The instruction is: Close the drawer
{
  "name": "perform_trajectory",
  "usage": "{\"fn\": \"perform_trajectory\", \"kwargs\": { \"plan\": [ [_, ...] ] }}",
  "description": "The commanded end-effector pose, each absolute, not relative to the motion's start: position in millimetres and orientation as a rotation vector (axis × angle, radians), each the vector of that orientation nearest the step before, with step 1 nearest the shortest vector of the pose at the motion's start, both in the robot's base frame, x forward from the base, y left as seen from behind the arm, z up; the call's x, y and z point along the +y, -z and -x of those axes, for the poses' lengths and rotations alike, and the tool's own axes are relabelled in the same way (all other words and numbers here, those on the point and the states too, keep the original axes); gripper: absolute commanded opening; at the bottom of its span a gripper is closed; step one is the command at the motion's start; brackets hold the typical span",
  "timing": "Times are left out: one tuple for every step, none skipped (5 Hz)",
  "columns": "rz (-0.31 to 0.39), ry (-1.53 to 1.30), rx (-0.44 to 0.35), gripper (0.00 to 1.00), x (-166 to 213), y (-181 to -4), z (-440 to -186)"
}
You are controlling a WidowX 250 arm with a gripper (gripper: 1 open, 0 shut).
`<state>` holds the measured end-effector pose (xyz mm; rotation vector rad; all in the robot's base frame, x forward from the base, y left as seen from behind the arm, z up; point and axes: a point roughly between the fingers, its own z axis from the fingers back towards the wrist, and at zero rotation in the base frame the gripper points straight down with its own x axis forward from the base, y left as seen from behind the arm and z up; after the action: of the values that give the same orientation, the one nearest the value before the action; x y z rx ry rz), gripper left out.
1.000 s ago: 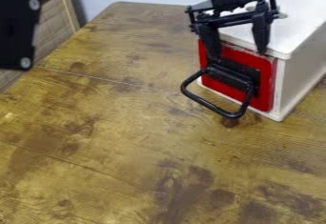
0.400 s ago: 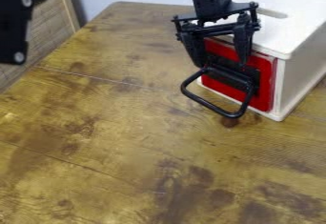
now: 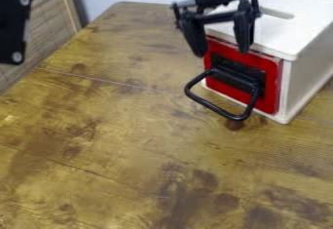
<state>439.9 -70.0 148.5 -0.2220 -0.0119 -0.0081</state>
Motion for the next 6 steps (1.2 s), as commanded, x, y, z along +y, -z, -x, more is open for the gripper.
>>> {"fn": "perform_trajectory", "kwargs": {
  "plan": [
    [0.236,0.056,-0.088,1.00,-66,-167.4,-441],
    [0.235,0.080,-0.078,1.00,-68,-163.5,-436],
    [0.234,0.109,-0.069,1.00,-69,-163.7,-431],
    [0.229,0.132,-0.065,1.00,-66,-171.2,-426],
    [0.222,0.084,-0.072,1.00,-65,-176.8,-433],
    [0.217,0.028,-0.077,1.00,-65,-176.4,-442]
  ]
}}
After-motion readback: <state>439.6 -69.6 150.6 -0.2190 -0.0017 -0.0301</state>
